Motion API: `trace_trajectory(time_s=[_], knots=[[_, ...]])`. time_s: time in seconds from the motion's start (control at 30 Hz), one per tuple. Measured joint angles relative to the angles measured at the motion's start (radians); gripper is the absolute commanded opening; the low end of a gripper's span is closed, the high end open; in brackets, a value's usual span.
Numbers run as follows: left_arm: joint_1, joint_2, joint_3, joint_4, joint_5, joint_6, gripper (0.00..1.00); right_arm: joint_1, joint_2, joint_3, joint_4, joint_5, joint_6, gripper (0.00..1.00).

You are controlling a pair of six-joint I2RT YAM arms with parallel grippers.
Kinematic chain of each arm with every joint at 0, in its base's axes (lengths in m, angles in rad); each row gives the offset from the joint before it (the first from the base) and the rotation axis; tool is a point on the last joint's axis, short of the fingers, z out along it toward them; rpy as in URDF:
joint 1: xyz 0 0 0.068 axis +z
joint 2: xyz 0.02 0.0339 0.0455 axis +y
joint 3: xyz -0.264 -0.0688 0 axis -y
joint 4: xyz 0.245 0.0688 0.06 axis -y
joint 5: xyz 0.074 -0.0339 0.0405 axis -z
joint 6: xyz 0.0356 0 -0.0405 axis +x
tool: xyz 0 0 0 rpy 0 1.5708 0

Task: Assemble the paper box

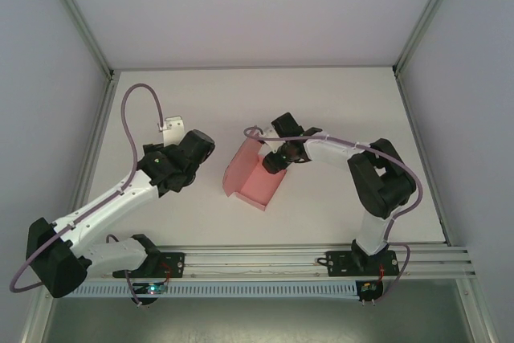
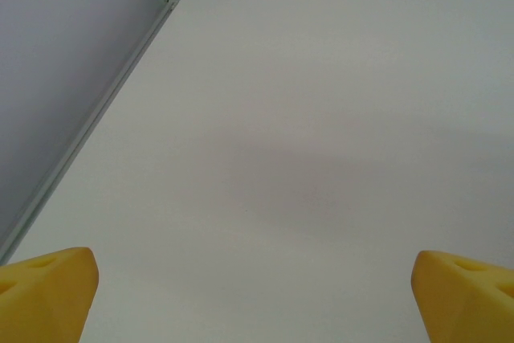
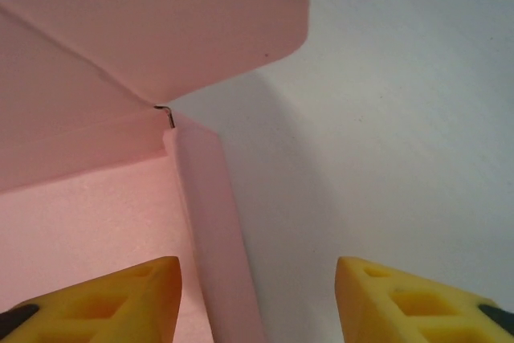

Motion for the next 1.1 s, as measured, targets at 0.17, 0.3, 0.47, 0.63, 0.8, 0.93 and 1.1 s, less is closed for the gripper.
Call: trace_trajectory(time_s=[0.17,0.3,0.47,0.63,0.8,0.93,1.1], knots=[[0.003,0.036,-0.002,0.000,0.003,-0.004,1.00,0.000,0.000,0.000,0.012,0.016,0.038,0.26],[0.015,0.066,-0.002,0.000,0.003,-0.008,1.00,0.002,-0.006,-0.014,0.039,0.058,0.095,0.16],[0.045,0.071,-0.002,0.007,0.027,-0.013,1.00,0.002,-0.047,-0.058,0.070,0.167,0.263,0.13],[0.059,0.071,-0.017,0.044,0.073,-0.008,1.00,0.018,-0.122,-0.152,0.121,0.269,0.491,0.13],[0.074,0.071,-0.023,0.069,0.108,0.001,1.00,0.045,-0.187,-0.231,0.163,0.327,0.679,0.16],[0.079,0.064,-0.035,0.122,0.151,0.030,1.00,0.070,-0.200,-0.241,0.171,0.360,0.766,0.21],[0.081,0.056,-0.076,0.234,0.275,0.124,1.00,0.079,-0.208,-0.245,0.175,0.394,0.808,0.42]])
